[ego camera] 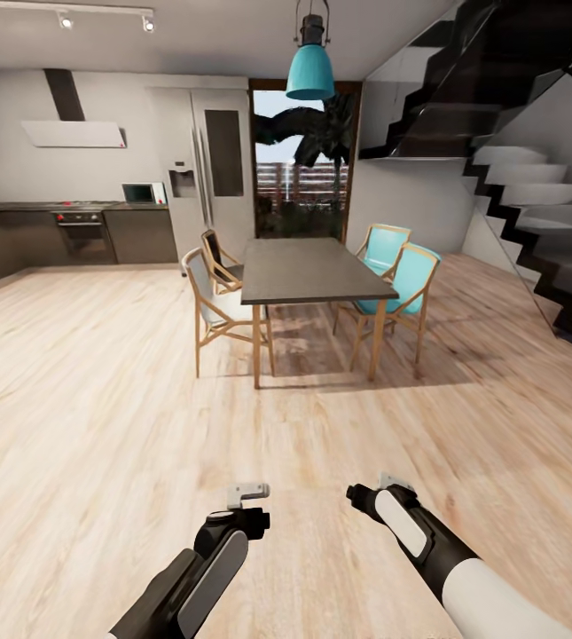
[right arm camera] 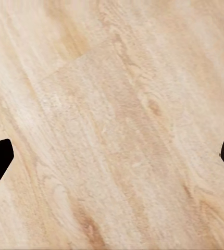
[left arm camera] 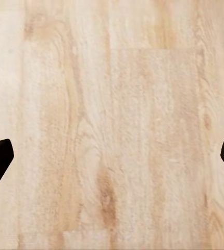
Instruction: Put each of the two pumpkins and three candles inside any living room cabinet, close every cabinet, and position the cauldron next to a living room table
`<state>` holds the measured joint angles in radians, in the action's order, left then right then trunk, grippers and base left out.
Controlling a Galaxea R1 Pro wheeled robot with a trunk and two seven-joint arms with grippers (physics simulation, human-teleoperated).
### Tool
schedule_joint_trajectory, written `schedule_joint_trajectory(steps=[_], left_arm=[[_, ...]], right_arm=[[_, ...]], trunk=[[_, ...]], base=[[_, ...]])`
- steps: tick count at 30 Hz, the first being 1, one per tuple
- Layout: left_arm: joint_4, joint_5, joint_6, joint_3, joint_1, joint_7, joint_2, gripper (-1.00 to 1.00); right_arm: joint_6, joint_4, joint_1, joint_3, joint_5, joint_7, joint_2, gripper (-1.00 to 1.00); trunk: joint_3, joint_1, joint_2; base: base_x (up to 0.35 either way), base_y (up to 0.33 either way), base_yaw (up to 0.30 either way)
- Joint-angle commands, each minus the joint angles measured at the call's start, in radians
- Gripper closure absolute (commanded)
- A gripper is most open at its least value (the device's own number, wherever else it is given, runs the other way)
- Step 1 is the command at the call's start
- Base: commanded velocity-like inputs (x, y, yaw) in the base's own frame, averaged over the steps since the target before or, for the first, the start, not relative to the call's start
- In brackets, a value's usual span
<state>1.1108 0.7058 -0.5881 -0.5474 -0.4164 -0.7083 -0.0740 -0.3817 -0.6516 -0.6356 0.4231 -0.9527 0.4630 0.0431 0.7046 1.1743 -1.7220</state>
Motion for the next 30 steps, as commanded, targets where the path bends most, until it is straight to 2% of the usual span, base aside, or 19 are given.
schedule_joint_trajectory(steps=[1,15,23,30], left_arm=[[0.001,0.009,-0.001,-0.002,-0.001,-0.010,0.000,-1.00],[0.001,0.009,-0.001,-0.002,-0.001,-0.010,0.000,-1.00],[0.002,0.009,-0.001,-0.002,-0.001,-0.010,0.000,-1.00],[0.001,0.009,-0.001,-0.002,-0.001,-0.010,0.000,-1.00]], right_arm=[[-0.002,-0.002,-0.001,0.006,-0.007,0.008,0.001,-1.00],[-0.001,0.000,-0.001,0.005,-0.008,0.006,0.001,-1.00],[0.000,0.041,-0.001,0.004,-0.006,0.006,0.001,-1.00],[0.036,0.058,-0.001,0.003,-0.009,0.006,0.002,-1.00]], trunk=[[0.001,0.000,-0.001],[0.003,0.000,-0.001],[0.012,0.000,-0.001],[0.021,0.000,-0.001]], base=[[0.000,0.000,-0.153],[0.000,0.000,-0.237],[0.000,0.000,-0.217],[0.000,0.000,-0.161]])
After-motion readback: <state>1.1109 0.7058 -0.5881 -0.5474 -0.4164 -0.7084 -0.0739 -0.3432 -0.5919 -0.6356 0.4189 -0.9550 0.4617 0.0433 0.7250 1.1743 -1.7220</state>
